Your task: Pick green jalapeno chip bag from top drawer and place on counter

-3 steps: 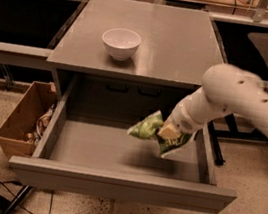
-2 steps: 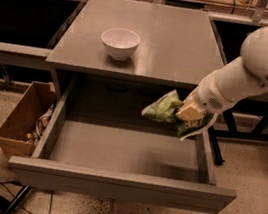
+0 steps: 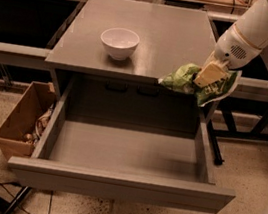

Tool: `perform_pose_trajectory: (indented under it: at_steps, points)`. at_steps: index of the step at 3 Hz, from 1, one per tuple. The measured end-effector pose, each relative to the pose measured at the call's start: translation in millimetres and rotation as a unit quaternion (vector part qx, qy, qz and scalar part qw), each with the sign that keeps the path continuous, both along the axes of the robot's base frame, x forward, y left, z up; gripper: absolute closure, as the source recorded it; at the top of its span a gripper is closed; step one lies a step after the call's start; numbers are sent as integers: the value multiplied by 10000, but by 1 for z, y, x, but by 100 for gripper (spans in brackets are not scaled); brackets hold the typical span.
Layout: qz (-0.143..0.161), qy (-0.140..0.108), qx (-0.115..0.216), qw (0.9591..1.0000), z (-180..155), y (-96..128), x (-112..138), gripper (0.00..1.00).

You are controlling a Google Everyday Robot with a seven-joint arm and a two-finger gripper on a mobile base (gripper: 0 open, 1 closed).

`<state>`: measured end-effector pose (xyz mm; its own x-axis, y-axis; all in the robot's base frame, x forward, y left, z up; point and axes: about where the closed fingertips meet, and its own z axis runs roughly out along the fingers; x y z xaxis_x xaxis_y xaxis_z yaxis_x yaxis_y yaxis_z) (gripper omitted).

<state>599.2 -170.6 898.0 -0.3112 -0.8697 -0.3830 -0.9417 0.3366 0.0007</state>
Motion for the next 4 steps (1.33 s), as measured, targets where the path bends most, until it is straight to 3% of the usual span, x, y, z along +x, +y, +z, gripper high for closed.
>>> perform_pose_trajectory:
  at_steps: [1, 2, 3, 4]
  points:
    - [-414, 333, 76, 9986, 15, -3, 25, 100]
    - [-1122, -607, 358, 9912, 91, -18, 61, 100]
    - [-1087, -804, 397, 9900, 103, -16, 66, 100]
    - [-1087, -804, 397, 9900, 103, -16, 66, 100]
